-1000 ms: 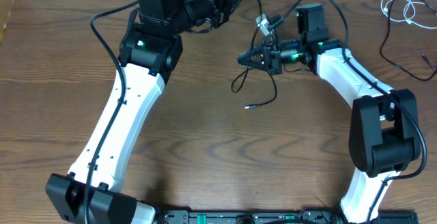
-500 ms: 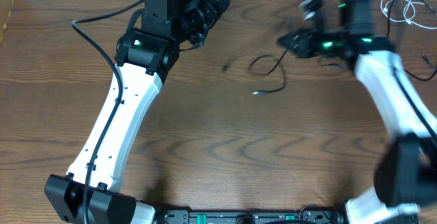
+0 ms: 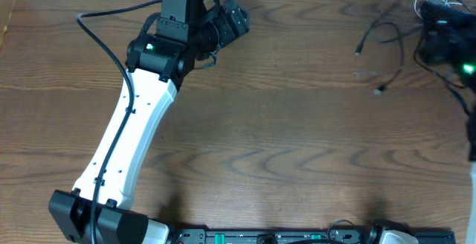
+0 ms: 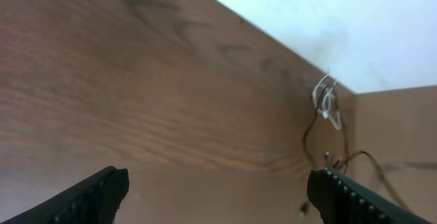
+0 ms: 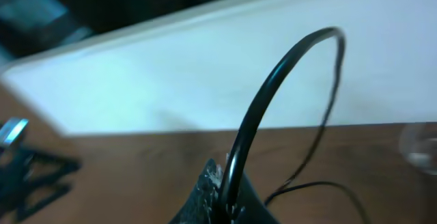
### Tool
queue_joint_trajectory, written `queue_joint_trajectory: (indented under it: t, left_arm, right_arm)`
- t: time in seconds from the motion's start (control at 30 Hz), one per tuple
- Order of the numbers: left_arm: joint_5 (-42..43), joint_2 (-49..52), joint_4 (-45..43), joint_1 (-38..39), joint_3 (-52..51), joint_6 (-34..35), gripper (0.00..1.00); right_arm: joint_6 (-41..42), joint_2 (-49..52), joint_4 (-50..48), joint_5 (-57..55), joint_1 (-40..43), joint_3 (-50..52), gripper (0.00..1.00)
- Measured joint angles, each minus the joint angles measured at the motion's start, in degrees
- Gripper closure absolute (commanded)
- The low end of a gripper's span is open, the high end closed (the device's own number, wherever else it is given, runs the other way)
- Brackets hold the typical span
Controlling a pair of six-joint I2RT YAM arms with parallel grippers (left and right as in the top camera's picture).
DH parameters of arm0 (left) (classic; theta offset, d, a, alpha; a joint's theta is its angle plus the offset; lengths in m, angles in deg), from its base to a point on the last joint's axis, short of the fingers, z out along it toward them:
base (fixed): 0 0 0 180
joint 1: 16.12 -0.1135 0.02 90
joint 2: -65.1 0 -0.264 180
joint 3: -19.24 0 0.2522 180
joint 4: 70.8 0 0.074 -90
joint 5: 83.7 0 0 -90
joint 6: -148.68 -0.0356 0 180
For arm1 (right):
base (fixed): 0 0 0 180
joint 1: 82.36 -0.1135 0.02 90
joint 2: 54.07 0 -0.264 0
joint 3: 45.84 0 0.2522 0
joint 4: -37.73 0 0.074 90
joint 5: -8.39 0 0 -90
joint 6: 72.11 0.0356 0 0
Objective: Untangle cables
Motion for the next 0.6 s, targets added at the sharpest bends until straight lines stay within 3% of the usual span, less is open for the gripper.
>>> queue_joint_trajectory:
  t: [0.37, 0.6]
  left_arm:
    - [0.0, 0.0, 1.4, 4.0, 0.0, -4.3, 0.11]
    - [0.0, 0.0, 1.4, 4.6, 0.0, -4.3, 0.11]
  right_arm:
    - [0.8, 4.8, 3.5, -9.0, 20.9, 0.0, 0.99]
    - [1.5, 11.5, 4.5, -17.6, 27.0, 0.0, 0.99]
